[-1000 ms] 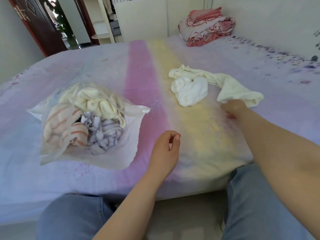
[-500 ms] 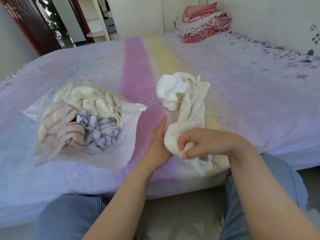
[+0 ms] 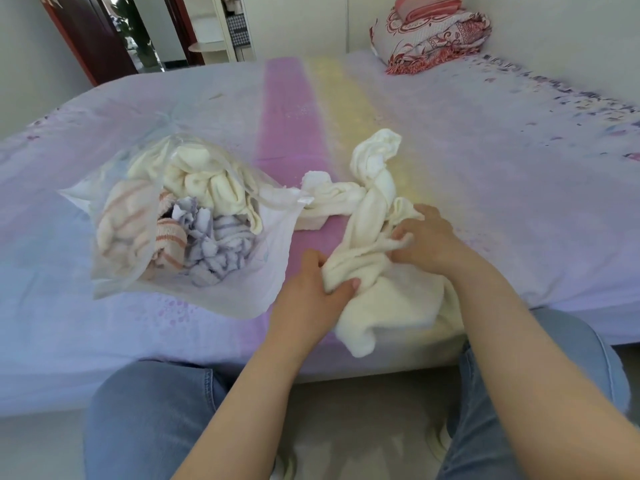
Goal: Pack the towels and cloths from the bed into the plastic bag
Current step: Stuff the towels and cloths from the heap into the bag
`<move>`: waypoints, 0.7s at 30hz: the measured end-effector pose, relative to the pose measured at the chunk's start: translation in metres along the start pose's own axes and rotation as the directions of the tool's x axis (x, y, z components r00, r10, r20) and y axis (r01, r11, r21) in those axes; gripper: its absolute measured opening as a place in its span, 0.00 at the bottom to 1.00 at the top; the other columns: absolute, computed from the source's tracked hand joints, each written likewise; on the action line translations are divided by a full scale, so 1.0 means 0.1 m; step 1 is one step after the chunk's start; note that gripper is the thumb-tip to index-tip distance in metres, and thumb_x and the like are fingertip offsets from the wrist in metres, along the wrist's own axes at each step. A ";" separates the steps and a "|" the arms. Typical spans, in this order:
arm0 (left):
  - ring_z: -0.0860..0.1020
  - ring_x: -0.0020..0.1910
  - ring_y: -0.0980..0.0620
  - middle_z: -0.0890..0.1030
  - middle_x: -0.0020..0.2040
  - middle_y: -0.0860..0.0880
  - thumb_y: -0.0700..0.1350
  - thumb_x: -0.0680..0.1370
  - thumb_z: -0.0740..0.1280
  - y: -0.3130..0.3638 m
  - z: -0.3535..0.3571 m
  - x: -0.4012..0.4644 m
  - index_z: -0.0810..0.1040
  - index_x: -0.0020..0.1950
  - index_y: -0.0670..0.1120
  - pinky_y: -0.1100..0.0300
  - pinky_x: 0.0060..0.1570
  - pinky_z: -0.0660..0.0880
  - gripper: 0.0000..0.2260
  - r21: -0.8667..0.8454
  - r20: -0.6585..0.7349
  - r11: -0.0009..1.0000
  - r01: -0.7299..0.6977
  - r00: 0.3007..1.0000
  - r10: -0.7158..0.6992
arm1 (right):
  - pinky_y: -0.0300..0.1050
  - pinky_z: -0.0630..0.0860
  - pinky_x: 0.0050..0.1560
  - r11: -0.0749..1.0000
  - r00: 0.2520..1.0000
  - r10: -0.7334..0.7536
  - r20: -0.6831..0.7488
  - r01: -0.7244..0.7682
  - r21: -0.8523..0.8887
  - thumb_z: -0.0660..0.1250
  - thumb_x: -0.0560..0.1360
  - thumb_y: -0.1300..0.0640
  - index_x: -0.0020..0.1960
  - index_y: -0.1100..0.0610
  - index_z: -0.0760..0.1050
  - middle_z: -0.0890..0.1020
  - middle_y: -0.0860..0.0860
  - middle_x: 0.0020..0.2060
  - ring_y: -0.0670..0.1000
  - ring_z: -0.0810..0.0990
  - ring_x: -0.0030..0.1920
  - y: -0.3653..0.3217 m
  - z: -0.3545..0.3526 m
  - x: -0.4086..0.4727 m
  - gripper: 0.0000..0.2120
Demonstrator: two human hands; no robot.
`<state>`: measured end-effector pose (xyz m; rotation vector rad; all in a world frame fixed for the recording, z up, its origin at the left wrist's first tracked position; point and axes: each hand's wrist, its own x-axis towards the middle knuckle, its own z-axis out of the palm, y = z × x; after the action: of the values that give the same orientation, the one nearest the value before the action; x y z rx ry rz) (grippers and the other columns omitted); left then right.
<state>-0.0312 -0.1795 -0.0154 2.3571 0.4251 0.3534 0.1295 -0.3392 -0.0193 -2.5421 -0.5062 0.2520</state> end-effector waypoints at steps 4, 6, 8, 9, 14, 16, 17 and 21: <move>0.78 0.52 0.44 0.79 0.54 0.51 0.57 0.73 0.69 -0.18 0.04 0.01 0.60 0.65 0.52 0.56 0.45 0.71 0.27 0.099 0.088 0.993 0.066 0.993 -0.074 | 0.52 0.65 0.69 0.984 0.980 -0.155 0.124 0.141 0.110 0.77 0.66 0.51 0.75 0.53 0.60 0.66 0.56 0.72 0.57 0.64 0.73 -0.01 0.41 0.06 0.43; 0.77 0.59 0.44 0.77 0.62 0.48 0.57 0.73 0.69 -0.26 0.07 0.03 0.55 0.73 0.52 0.57 0.48 0.68 0.34 0.103 0.124 0.989 0.101 0.986 -0.114 | 0.48 0.72 0.53 0.983 0.980 -0.174 0.100 0.167 0.069 0.75 0.68 0.54 0.59 0.57 0.75 0.79 0.55 0.55 0.57 0.76 0.59 -0.06 0.45 0.06 0.21; 0.75 0.63 0.43 0.75 0.67 0.48 0.57 0.74 0.69 -0.32 0.12 0.04 0.50 0.77 0.51 0.58 0.50 0.67 0.39 0.137 0.175 0.984 0.118 0.974 -0.141 | 0.44 0.70 0.44 0.980 0.972 -0.198 0.125 0.195 0.040 0.70 0.72 0.57 0.48 0.60 0.77 0.80 0.52 0.45 0.52 0.77 0.48 -0.15 0.40 0.01 0.08; 0.74 0.64 0.43 0.74 0.68 0.47 0.57 0.74 0.69 -0.34 0.13 0.04 0.49 0.78 0.51 0.57 0.52 0.68 0.40 0.166 0.205 0.979 0.115 0.967 -0.148 | 0.41 0.69 0.43 0.973 0.965 -0.222 0.139 0.210 0.098 0.69 0.74 0.58 0.47 0.62 0.77 0.80 0.51 0.42 0.48 0.76 0.45 -0.19 0.37 -0.03 0.07; 0.69 0.65 0.51 0.63 0.66 0.52 0.59 0.67 0.73 -0.45 0.03 -0.05 0.54 0.76 0.58 0.61 0.57 0.67 0.43 0.035 0.330 0.999 -0.015 0.944 0.002 | 0.43 0.74 0.51 0.702 0.913 -0.298 0.279 0.011 0.712 0.68 0.71 0.57 0.45 0.61 0.80 0.81 0.51 0.41 0.46 0.79 0.46 -0.36 0.30 -0.44 0.07; 0.64 0.69 0.61 0.61 0.68 0.60 0.57 0.66 0.74 -0.42 -0.10 -0.12 0.59 0.70 0.64 0.67 0.62 0.62 0.37 -0.104 0.311 0.992 -0.074 0.945 0.103 | 0.45 0.76 0.54 0.517 0.912 -0.299 0.280 -0.092 0.851 0.68 0.71 0.57 0.44 0.53 0.83 0.84 0.50 0.44 0.50 0.82 0.50 -0.43 0.34 -0.58 0.06; 0.63 0.68 0.69 0.62 0.66 0.68 0.54 0.68 0.76 -0.39 -0.17 -0.15 0.61 0.65 0.67 0.72 0.61 0.61 0.32 -0.170 0.293 0.982 -0.088 0.947 0.135 | 0.46 0.77 0.53 0.419 0.909 -0.305 0.285 -0.141 0.897 0.68 0.70 0.55 0.43 0.51 0.84 0.85 0.50 0.44 0.50 0.83 0.50 -0.48 0.35 -0.64 0.06; 0.69 0.53 0.82 0.74 0.51 0.76 0.56 0.70 0.73 -0.31 -0.39 -0.28 0.68 0.54 0.68 0.80 0.52 0.66 0.19 -0.287 0.200 0.957 -0.041 0.974 0.102 | 0.46 0.78 0.55 0.365 0.945 -0.272 0.181 -0.073 0.928 0.69 0.73 0.54 0.56 0.51 0.80 0.84 0.49 0.50 0.48 0.83 0.52 -0.71 0.32 -0.81 0.12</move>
<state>-0.0775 -0.1459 -0.0123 2.1055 0.1731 0.1771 0.0256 -0.3004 -0.0021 -1.3034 -0.4388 0.6837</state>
